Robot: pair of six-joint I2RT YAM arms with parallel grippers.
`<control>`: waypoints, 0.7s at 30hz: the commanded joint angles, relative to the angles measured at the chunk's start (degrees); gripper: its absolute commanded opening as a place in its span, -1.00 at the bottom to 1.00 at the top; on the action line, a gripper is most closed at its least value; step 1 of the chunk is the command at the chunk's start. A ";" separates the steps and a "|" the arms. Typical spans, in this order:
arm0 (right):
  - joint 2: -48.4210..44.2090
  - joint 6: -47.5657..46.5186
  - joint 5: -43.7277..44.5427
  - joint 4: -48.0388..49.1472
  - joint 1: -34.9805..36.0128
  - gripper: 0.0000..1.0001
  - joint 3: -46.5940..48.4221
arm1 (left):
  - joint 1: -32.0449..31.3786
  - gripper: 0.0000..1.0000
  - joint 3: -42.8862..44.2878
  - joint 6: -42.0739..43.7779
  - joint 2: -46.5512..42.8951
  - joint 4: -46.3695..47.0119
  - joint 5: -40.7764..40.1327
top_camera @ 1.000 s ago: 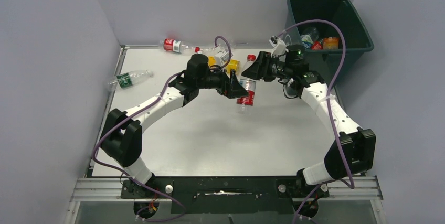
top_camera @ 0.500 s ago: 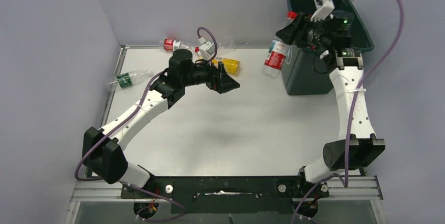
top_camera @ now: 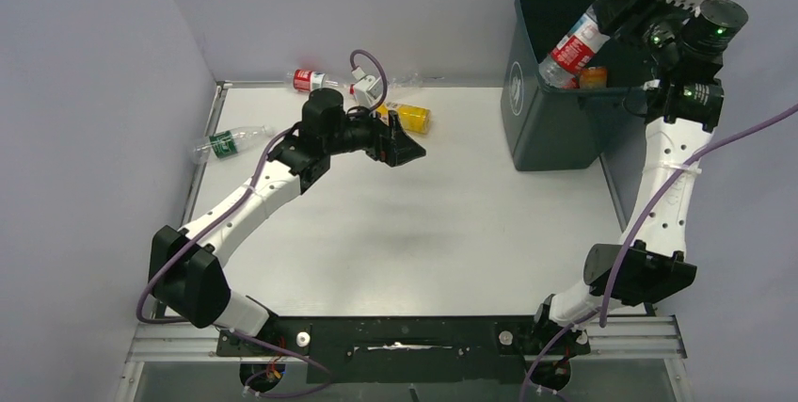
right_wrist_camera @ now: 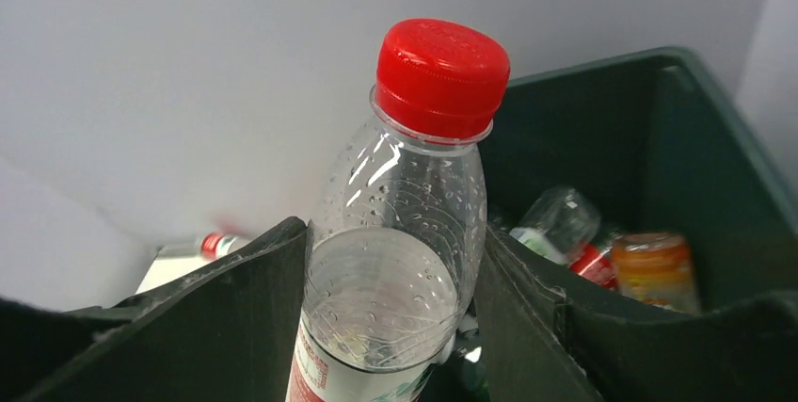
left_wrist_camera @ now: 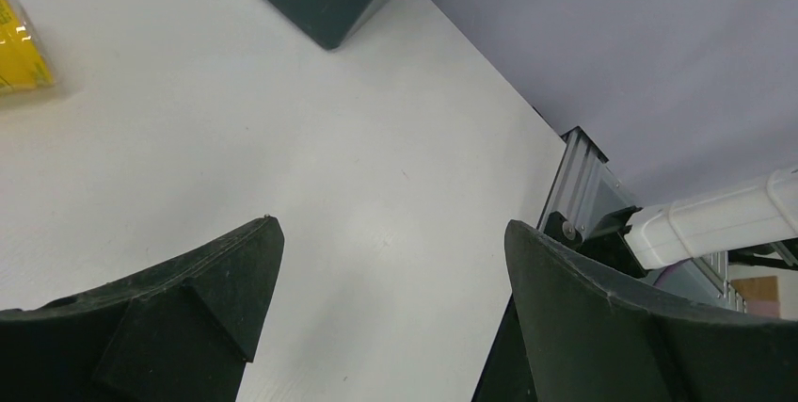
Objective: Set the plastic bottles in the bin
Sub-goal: Place the plastic bottle in the trash bin.
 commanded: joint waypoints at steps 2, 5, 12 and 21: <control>1.85 3.12 2.90 10.15 -3.36 0.18 1.08 | 0.95 0.78 -0.26 0.76 0.23 2.37 -0.31; 3.31 3.72 3.40 11.63 -4.25 0.18 1.08 | 1.59 0.78 -0.31 0.76 0.46 2.37 -0.24; 8.34 3.00 3.21 9.25 -4.29 0.63 3.63 | 4.53 0.78 3.31 -1.27 5.12 0.46 -4.48; 4.81 -2.32 4.62 1.58 -3.21 0.95 4.14 | 7.11 0.78 9.32 -7.02 16.14 4.28 -11.07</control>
